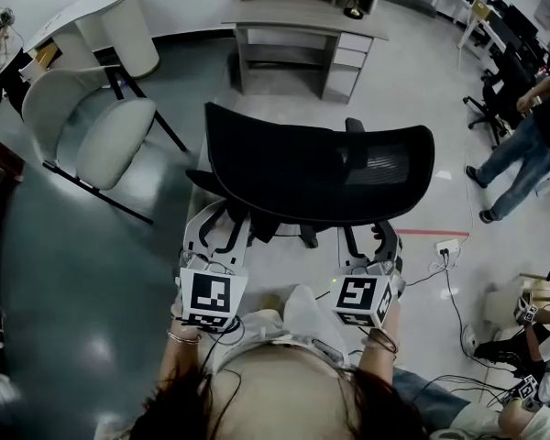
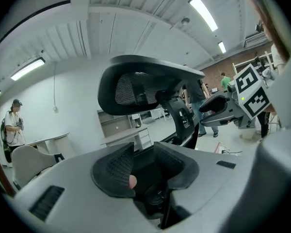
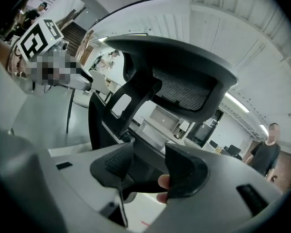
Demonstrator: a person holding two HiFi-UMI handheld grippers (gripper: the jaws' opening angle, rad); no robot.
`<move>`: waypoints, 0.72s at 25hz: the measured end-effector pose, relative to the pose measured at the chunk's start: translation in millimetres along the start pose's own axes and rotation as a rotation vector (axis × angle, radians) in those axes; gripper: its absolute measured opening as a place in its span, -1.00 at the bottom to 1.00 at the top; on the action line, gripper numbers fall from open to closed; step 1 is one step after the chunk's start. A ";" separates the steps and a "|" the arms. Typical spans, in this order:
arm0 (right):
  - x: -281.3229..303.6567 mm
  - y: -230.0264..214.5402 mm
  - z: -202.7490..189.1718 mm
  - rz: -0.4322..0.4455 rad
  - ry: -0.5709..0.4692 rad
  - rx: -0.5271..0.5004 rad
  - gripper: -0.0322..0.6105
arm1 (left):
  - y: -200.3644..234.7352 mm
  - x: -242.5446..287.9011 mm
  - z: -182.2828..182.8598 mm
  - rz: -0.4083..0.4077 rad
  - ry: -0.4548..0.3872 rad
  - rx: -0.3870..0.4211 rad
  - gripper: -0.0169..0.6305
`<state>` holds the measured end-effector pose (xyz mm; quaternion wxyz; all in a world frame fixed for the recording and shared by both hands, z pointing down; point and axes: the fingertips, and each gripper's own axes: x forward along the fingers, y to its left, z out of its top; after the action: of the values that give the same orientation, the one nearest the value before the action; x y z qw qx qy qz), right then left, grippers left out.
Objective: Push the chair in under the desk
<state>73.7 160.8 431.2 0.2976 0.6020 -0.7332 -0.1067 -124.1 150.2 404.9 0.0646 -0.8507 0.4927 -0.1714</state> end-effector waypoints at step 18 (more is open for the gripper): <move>41.2 -6.6 -12.2 0.035 0.018 -0.148 -0.16 | 23.5 36.0 -30.1 0.170 0.187 0.320 -0.49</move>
<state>81.9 122.5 450.2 0.3495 0.5663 -0.7311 -0.1501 -137.5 109.1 434.7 0.1672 -0.7653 0.5332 -0.3195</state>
